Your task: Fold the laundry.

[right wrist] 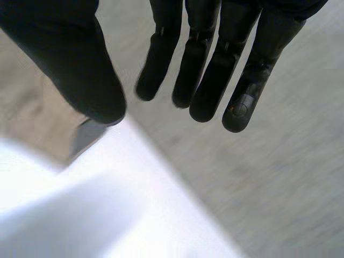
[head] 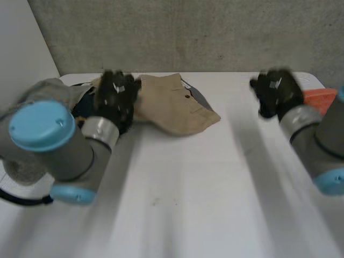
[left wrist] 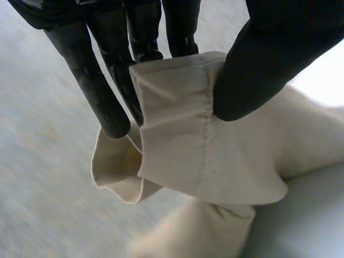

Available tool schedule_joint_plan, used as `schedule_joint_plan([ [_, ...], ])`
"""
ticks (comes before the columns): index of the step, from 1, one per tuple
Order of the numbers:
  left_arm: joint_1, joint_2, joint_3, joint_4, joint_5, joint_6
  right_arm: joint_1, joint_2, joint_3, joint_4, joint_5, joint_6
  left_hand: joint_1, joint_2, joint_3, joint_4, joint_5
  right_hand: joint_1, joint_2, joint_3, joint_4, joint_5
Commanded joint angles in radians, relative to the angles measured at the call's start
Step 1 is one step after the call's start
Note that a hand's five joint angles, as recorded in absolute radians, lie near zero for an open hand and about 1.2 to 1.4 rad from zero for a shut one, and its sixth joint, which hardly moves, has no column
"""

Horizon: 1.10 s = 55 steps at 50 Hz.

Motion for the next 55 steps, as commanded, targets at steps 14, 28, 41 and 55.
schedule_joint_plan([
  [14,-0.077,0.191,0.036,-0.250,-0.010,0.019,0.047,0.058,0.046,0.051,-0.014,0.367,0.262,0.195,0.198,0.194,0.227,-0.645,-0.776,-0.794,-0.796,-0.805],
  [28,-0.140,0.312,0.068,-0.299,-0.016,0.011,0.171,0.415,-0.251,0.055,0.012,0.457,0.262,0.195,0.198,0.194,0.227,-0.645,-0.776,-0.794,-0.796,-0.805],
  [41,-0.142,0.340,0.071,-0.305,-0.043,0.002,0.234,0.430,-0.254,0.049,-0.013,0.464,0.262,0.195,0.198,0.194,0.227,-0.272,-0.402,-0.420,-0.422,-0.431],
  [55,-0.082,0.432,0.021,-0.369,-0.057,-0.073,0.151,0.297,-0.267,0.054,0.063,0.330,0.262,0.195,0.198,0.194,0.227,0.577,0.446,0.428,0.426,0.417],
])
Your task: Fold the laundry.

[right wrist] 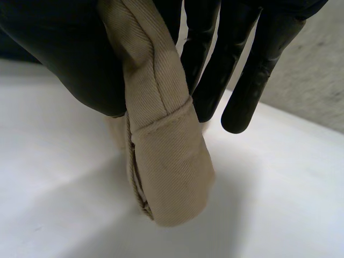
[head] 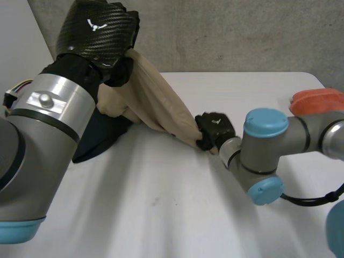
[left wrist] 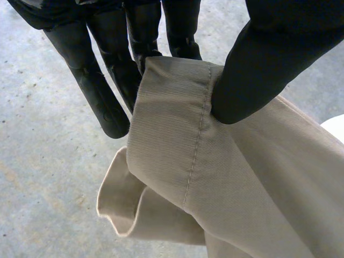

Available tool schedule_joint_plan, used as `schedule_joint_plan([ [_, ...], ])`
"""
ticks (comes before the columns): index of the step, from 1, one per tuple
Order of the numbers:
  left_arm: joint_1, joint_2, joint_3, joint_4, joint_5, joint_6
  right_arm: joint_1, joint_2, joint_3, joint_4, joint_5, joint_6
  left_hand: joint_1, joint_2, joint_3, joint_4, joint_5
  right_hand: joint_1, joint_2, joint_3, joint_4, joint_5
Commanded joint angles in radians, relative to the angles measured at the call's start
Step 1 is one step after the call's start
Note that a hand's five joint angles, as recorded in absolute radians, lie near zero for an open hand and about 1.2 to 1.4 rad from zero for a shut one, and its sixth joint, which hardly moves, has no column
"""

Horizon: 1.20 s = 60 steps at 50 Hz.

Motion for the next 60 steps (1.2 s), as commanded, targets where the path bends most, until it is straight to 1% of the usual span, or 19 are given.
schedule_joint_plan([
  [1,0.056,0.025,-0.044,-0.068,0.001,-0.011,-0.105,-0.216,0.070,0.012,0.048,-0.158,0.262,0.195,0.197,0.194,0.227,0.402,0.217,0.211,0.210,0.237],
  [4,0.089,0.022,-0.064,-0.114,0.004,-0.010,-0.183,-0.395,0.133,0.033,0.034,-0.317,0.262,0.195,0.197,0.194,0.227,0.402,0.217,0.211,0.210,0.237],
  [6,0.107,0.020,-0.076,-0.139,0.007,-0.010,-0.204,-0.466,0.151,0.070,0.025,-0.400,0.262,0.195,0.197,0.194,0.227,0.402,0.217,0.211,0.210,0.237],
  [7,0.118,0.017,-0.084,-0.151,0.007,-0.010,-0.217,-0.532,0.162,0.126,0.019,-0.492,0.262,0.195,0.197,0.194,0.227,0.402,0.217,0.211,0.210,0.237],
  [11,0.162,0.005,-0.106,-0.201,0.008,-0.010,-0.221,-0.665,0.155,0.309,0.028,-0.676,0.262,0.195,0.197,0.194,0.227,0.402,0.217,0.211,0.210,0.237],
  [18,0.161,-0.061,-0.106,-0.238,0.016,-0.016,-0.231,-0.824,0.122,0.527,0.014,-0.735,0.262,0.195,0.197,0.194,0.227,0.402,0.217,0.211,0.210,0.237],
  [22,0.149,-0.133,-0.099,-0.229,0.062,-0.016,-0.229,-0.810,0.159,0.583,-0.010,-0.736,0.262,0.195,0.197,0.194,0.227,0.402,0.217,0.211,0.210,0.237],
  [25,0.150,-0.228,-0.078,-0.220,0.094,-0.019,-0.229,-0.729,0.191,0.592,-0.009,-0.750,0.262,0.195,0.197,0.194,0.227,0.402,0.217,0.211,0.210,0.237],
  [30,0.153,-0.418,0.038,-0.162,0.088,-0.005,-0.229,-0.593,0.165,0.580,0.001,-0.781,0.262,0.195,0.197,0.194,0.227,0.402,0.217,0.211,0.210,0.237],
  [34,0.155,-0.541,0.201,-0.116,0.082,0.035,-0.221,-0.478,0.067,0.477,0.016,-0.775,0.262,0.195,0.197,0.194,0.227,0.402,0.217,0.211,0.210,0.237],
  [38,0.156,-0.598,0.397,-0.010,0.071,0.127,-0.218,-0.396,-0.028,0.238,0.028,-0.764,0.262,0.195,0.197,0.194,0.227,0.402,0.217,0.211,0.210,0.237],
  [39,0.161,-0.604,0.470,0.068,0.073,0.160,-0.218,-0.378,-0.069,0.090,0.031,-0.749,0.262,0.195,0.197,0.194,0.227,0.402,0.217,0.211,0.210,0.237],
  [41,0.168,-0.606,0.532,0.169,0.073,0.183,-0.218,-0.370,-0.102,-0.041,0.036,-0.735,0.262,0.195,0.197,0.194,0.227,0.402,0.217,0.211,0.210,0.237],
  [42,0.176,-0.603,0.558,0.226,0.073,0.191,-0.218,-0.370,-0.128,-0.188,0.048,-0.720,0.262,0.195,0.197,0.194,0.227,0.402,0.217,0.211,0.210,0.237],
  [43,0.188,-0.597,0.604,0.330,0.070,0.191,-0.218,-0.371,-0.143,-0.260,0.057,-0.714,0.262,0.195,0.197,0.194,0.227,0.402,0.217,0.211,0.210,0.237],
  [46,0.198,-0.595,0.666,0.456,0.064,0.187,-0.214,-0.376,-0.201,-0.464,0.079,-0.695,0.262,0.195,0.197,0.194,0.227,0.402,0.217,0.211,0.210,0.237],
  [48,0.195,-0.594,0.710,0.493,0.064,0.182,-0.212,-0.375,-0.230,-0.491,0.082,-0.687,0.262,0.195,0.197,0.194,0.227,0.402,0.217,0.211,0.210,0.237],
  [54,0.193,-0.583,0.697,0.420,0.061,0.158,-0.211,-0.375,-0.268,-0.381,0.085,-0.646,0.262,0.195,0.197,0.194,0.227,0.402,0.217,0.211,0.210,0.237],
  [60,0.198,-0.557,0.468,0.392,0.074,0.104,-0.211,-0.368,-0.168,-0.267,0.070,-0.618,0.262,0.195,0.197,0.194,0.227,0.402,0.217,0.211,0.210,0.237],
])
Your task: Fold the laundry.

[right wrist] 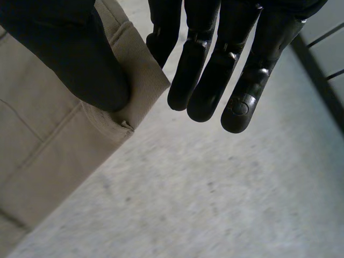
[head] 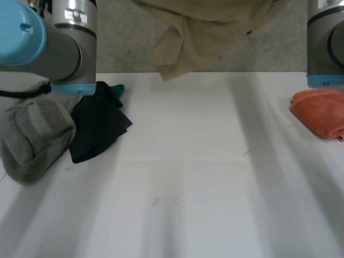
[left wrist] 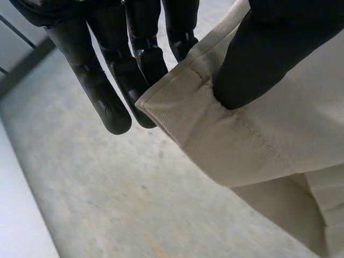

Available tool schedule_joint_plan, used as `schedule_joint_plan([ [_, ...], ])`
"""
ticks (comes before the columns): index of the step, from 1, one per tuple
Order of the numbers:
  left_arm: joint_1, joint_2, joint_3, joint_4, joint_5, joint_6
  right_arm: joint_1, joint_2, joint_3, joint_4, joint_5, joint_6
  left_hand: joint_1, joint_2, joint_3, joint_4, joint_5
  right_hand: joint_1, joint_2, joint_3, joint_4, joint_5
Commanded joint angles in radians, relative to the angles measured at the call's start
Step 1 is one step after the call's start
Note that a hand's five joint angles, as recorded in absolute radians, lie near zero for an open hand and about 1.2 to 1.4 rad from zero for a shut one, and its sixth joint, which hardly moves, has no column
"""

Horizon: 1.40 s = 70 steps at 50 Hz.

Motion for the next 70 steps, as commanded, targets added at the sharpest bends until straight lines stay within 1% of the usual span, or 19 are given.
schedule_joint_plan([
  [1,0.001,0.029,-0.245,-0.051,0.014,-0.060,0.000,0.004,0.118,0.198,-0.016,0.043,0.259,0.195,0.197,0.193,0.227,0.402,0.217,0.208,0.206,0.237],
  [6,-0.014,0.018,-0.437,-0.064,0.013,-0.079,0.000,0.035,0.288,0.262,-0.013,0.043,0.259,0.195,0.197,0.193,0.227,0.402,0.217,0.208,0.206,0.237],
  [9,-0.025,0.013,-0.521,-0.072,0.013,-0.076,-0.002,0.061,0.354,0.319,-0.012,0.040,0.259,0.195,0.197,0.193,0.227,0.402,0.217,0.208,0.206,0.237],
  [10,-0.029,0.009,-0.576,-0.086,0.011,-0.076,-0.002,0.079,0.389,0.371,-0.009,0.038,0.259,0.195,0.197,0.193,0.227,0.402,0.217,0.208,0.206,0.237],
  [14,-0.039,0.000,-0.686,-0.144,0.010,-0.070,-0.005,0.103,0.457,0.498,-0.013,0.036,0.259,0.195,0.197,0.193,0.227,0.402,0.217,0.208,0.206,0.237],
  [18,-0.040,0.019,-0.744,-0.225,0.010,-0.071,-0.014,0.090,0.526,0.546,-0.026,0.041,0.139,0.076,0.077,0.074,0.107,0.402,0.217,0.208,0.206,0.237],
  [20,-0.040,0.033,-0.755,-0.256,0.010,-0.073,-0.013,0.081,0.551,0.546,-0.032,0.040,0.101,0.037,0.039,0.036,0.069,0.402,0.217,0.208,0.206,0.237],
  [22,-0.040,0.062,-0.767,-0.294,0.014,-0.082,-0.013,0.063,0.578,0.548,-0.044,0.040,-0.025,-0.088,-0.086,-0.090,-0.057,0.402,0.217,0.208,0.206,0.237],
  [25,-0.040,0.075,-0.779,-0.328,0.016,-0.080,-0.022,0.035,0.604,0.554,-0.056,0.043,-0.096,-0.159,-0.158,-0.161,-0.128,0.402,0.217,0.208,0.206,0.237],
  [26,-0.042,0.078,-0.787,-0.339,0.016,-0.080,-0.028,0.031,0.612,0.554,-0.059,0.044,-0.175,-0.238,-0.236,-0.240,-0.206,0.402,0.217,0.208,0.206,0.237],
  [30,-0.042,0.085,-0.812,-0.341,0.013,-0.082,-0.054,0.008,0.650,0.553,-0.079,0.046,-0.363,-0.426,-0.424,-0.428,-0.395,0.402,0.217,0.208,0.206,0.237],
  [35,-0.028,0.089,-0.821,-0.331,0.013,-0.083,-0.059,-0.002,0.678,0.548,-0.093,0.059,-0.366,-0.430,-0.428,-0.432,-0.398,0.402,0.217,0.208,0.206,0.237],
  [41,-0.019,0.090,-0.836,-0.331,0.016,-0.085,-0.079,-0.002,0.692,0.546,-0.108,0.127,-0.355,-0.418,-0.416,-0.420,-0.386,0.402,0.217,0.208,0.206,0.237],
  [47,-0.019,0.082,-0.852,-0.333,0.019,-0.085,-0.086,-0.002,0.690,0.545,-0.109,0.138,-0.355,-0.418,-0.416,-0.420,-0.386,0.402,0.217,0.208,0.206,0.237],
  [52,-0.020,0.084,-0.872,-0.333,0.031,-0.082,-0.086,-0.002,0.692,0.545,-0.109,0.139,-0.428,-0.491,-0.489,-0.493,-0.459,0.402,0.217,0.208,0.206,0.237],
  [60,0.006,0.069,-0.844,-0.331,0.060,-0.082,-0.088,0.000,0.692,0.545,-0.110,0.144,-0.437,-0.500,-0.498,-0.502,-0.468,0.402,0.217,0.208,0.206,0.237],
  [70,0.026,-0.013,-0.769,-0.333,0.068,-0.080,-0.086,0.000,0.701,0.545,-0.109,0.144,-0.381,-0.444,-0.443,-0.446,-0.413,0.402,0.217,0.208,0.206,0.237],
])
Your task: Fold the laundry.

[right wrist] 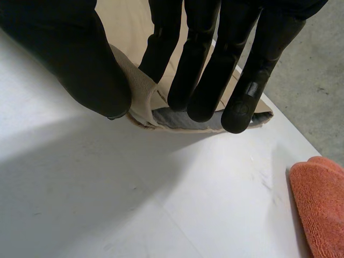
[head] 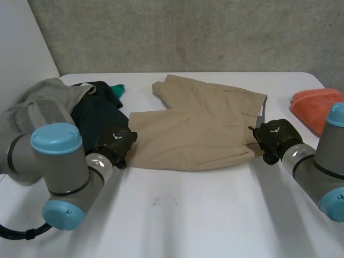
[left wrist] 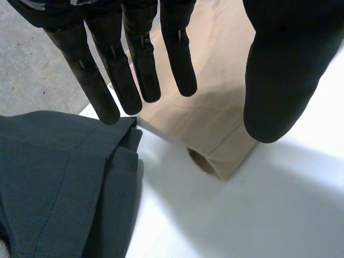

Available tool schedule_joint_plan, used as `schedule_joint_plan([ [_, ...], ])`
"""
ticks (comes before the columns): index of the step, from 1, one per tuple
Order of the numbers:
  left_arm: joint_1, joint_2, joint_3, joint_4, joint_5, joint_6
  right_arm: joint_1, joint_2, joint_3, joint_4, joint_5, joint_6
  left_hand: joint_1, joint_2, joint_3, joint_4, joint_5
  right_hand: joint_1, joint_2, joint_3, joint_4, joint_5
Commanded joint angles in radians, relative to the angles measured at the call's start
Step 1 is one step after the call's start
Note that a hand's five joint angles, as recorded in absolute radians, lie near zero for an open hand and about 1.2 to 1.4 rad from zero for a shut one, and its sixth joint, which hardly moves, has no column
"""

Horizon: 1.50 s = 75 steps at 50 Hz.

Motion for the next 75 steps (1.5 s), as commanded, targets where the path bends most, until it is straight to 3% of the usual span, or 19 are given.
schedule_joint_plan([
  [1,0.013,-0.066,0.065,-0.003,0.013,0.002,0.000,0.000,0.008,-0.001,-0.001,0.000,0.110,0.115,0.113,0.120,0.124,0.402,0.217,0.208,0.206,0.237],
  [10,0.015,-0.079,0.089,-0.012,0.031,0.002,-0.001,0.000,0.008,-0.001,0.001,0.000,0.119,0.124,0.122,0.129,0.133,0.402,0.217,0.208,0.206,0.237],
  [14,0.015,-0.083,0.105,-0.015,0.037,0.002,-0.001,0.002,0.008,-0.002,0.001,0.000,0.259,0.264,0.263,0.269,0.274,0.402,0.217,0.208,0.206,0.237],
  [19,0.015,-0.119,0.128,-0.026,0.045,0.003,-0.003,0.002,0.007,-0.001,0.001,0.000,0.749,0.754,0.752,0.758,0.763,0.402,0.217,0.208,0.206,0.237],
  [24,0.012,-0.117,0.131,-0.073,0.036,0.012,-0.004,0.000,0.005,0.001,-0.001,-0.003,0.750,0.755,0.753,0.759,0.764,0.402,0.217,0.208,0.206,0.237],
  [33,-0.004,0.010,0.111,-0.364,-0.029,0.017,-0.003,-0.038,0.002,0.096,0.006,-0.069,0.750,0.755,0.753,0.759,0.764,0.402,0.217,0.208,0.206,0.237],
  [42,-0.073,0.248,0.005,-0.633,-0.052,0.022,-0.006,-0.179,0.008,0.388,0.001,-0.256,0.750,0.755,0.753,0.759,0.764,0.402,0.217,0.208,0.206,0.237],
  [50,-0.174,0.363,-0.119,-0.779,-0.073,0.126,-0.033,-0.308,0.109,0.663,-0.004,-0.443,0.750,0.755,0.753,0.759,0.764,0.402,0.217,0.208,0.206,0.237],
  [56,-0.226,0.380,-0.153,-0.782,-0.081,0.128,-0.058,-0.359,0.177,0.687,-0.030,-0.485,0.750,0.755,0.753,0.759,0.764,0.402,0.217,0.208,0.206,0.237],
  [68,-0.194,0.312,-0.044,-0.646,-0.121,0.128,-0.131,-0.353,0.197,0.624,-0.171,-0.469,0.750,0.755,0.753,0.759,0.764,0.402,0.217,0.208,0.206,0.237],
  [75,-0.188,0.280,0.011,-0.626,-0.105,0.129,-0.162,-0.354,0.173,0.564,-0.203,-0.422,0.750,0.755,0.753,0.759,0.764,0.402,0.217,0.208,0.206,0.237],
])
